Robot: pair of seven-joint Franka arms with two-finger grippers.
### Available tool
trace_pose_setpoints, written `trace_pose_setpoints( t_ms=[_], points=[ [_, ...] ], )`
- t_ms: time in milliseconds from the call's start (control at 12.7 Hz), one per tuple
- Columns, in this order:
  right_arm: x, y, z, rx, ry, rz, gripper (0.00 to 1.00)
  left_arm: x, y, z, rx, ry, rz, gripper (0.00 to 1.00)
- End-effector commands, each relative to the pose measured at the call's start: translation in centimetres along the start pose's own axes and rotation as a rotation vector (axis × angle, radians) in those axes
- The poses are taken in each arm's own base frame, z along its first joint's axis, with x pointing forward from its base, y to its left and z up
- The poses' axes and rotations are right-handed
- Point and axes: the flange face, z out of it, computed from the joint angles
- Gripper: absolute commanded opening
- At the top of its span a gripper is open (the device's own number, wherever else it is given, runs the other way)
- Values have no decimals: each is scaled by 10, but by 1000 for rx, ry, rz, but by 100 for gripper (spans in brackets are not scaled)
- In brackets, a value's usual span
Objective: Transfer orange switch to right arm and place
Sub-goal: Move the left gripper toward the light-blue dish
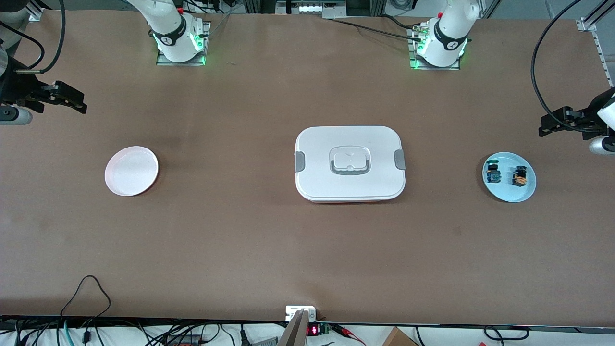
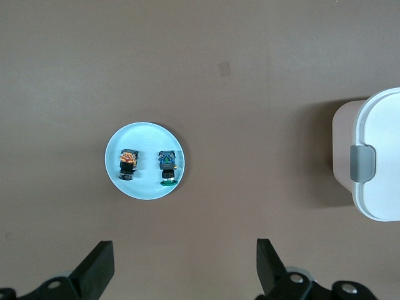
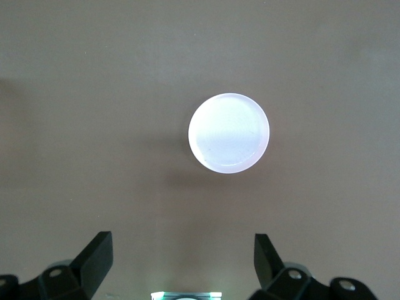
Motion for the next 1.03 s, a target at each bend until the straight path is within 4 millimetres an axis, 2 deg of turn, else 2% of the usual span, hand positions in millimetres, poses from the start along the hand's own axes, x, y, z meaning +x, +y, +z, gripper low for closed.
trace_pose_setpoints(
  t_ms=[0,237,394,710,946],
  points=[
    [2,3,-2,-3,-2,0,100,0,-4,-7,-18,2,-34,100],
    [3,3,-3,-3,1,0,100,2,0,-14,-5,16,-28,100],
    [2,3,-3,-3,-2,0,100,4,-3,-10,-11,11,-29,100],
    [2,5,-1,-2,-6,5,100,-11,2,5,-29,-109,-24,100],
    [2,3,-1,-2,-6,2,100,-20,1,25,-43,-198,6,100]
  ],
)
